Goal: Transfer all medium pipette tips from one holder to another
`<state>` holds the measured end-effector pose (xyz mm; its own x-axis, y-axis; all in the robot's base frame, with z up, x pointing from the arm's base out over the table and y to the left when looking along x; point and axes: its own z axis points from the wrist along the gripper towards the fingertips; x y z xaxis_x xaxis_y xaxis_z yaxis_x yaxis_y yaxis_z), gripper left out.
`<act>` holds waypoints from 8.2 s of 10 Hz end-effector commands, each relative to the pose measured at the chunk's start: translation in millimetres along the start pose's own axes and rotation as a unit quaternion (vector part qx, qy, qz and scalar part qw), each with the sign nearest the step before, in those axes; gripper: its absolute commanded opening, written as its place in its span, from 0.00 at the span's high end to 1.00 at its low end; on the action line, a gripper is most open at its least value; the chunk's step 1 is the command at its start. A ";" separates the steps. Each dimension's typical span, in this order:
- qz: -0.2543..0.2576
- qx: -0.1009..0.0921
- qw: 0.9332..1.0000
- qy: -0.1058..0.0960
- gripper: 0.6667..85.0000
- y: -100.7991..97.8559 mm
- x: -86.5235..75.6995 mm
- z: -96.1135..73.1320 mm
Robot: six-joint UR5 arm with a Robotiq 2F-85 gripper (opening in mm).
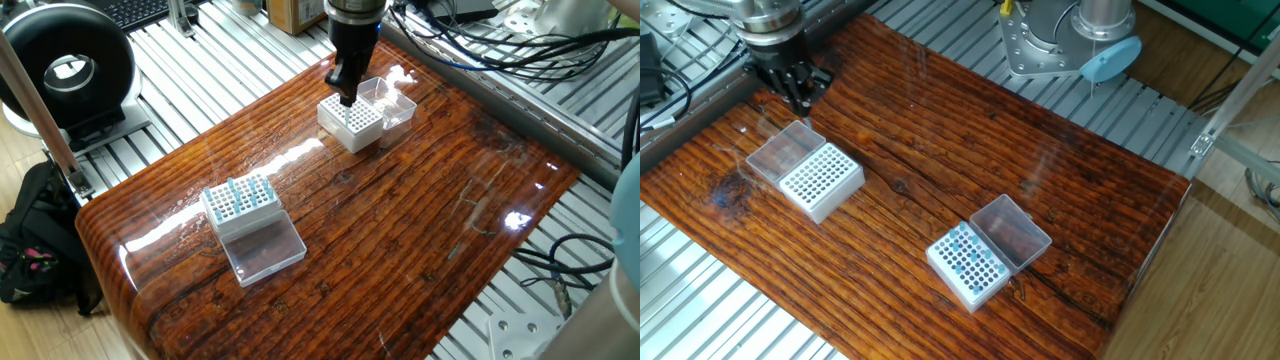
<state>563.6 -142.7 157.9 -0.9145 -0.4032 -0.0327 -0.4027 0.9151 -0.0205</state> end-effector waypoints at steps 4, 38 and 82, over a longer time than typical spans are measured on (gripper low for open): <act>0.012 -0.006 1.000 -0.012 0.93 11.9 -11.2 7.6; 0.022 0.009 1.000 -0.004 0.93 21.6 6.9 38.5; 0.164 -0.009 0.986 -0.017 0.85 176.5 -83.3 39.1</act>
<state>566.9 49.0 116.1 -0.9932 -0.0981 -0.0621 -0.0992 0.9949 0.0152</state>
